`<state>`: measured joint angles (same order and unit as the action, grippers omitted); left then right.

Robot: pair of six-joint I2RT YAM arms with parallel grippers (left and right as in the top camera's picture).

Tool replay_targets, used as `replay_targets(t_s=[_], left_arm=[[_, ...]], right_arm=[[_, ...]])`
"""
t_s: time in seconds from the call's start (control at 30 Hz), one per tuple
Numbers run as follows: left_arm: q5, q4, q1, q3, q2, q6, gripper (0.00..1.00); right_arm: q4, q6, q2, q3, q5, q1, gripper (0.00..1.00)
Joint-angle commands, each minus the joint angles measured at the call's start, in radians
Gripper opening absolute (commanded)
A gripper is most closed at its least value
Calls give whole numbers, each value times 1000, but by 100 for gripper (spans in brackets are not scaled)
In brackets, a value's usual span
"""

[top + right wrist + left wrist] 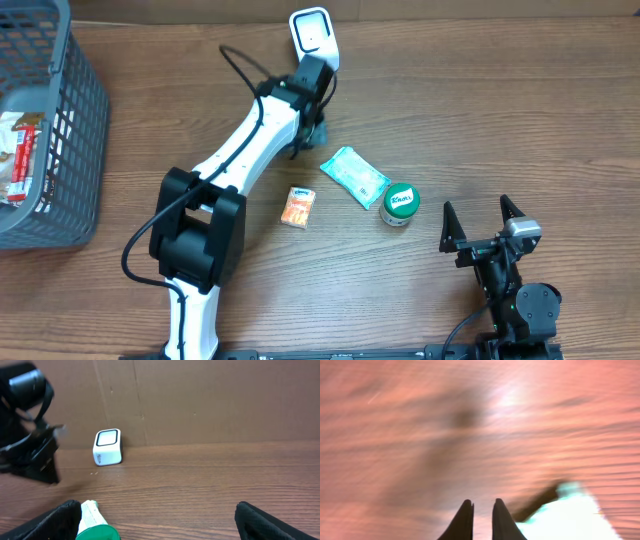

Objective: Scan the item barcode

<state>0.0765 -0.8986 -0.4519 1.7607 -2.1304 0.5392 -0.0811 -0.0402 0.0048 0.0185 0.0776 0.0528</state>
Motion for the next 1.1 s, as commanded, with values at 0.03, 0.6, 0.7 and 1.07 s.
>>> replay_targets(t_s=[0.03, 0.6, 0.7, 1.07], left_arm=[[-156, 77, -51, 28, 2, -9, 11], [-144, 306, -242, 28, -143, 37, 4], [-144, 286, -242, 28, -159, 35, 4], [-145, 105, -226, 29, -158, -47, 4]], right_arm=[[3, 6, -2, -11, -8, -1, 100], [3, 6, -2, -11, -8, -1, 100], [3, 6, -2, -11, -8, -1, 100], [3, 6, -2, -11, -8, -1, 100]])
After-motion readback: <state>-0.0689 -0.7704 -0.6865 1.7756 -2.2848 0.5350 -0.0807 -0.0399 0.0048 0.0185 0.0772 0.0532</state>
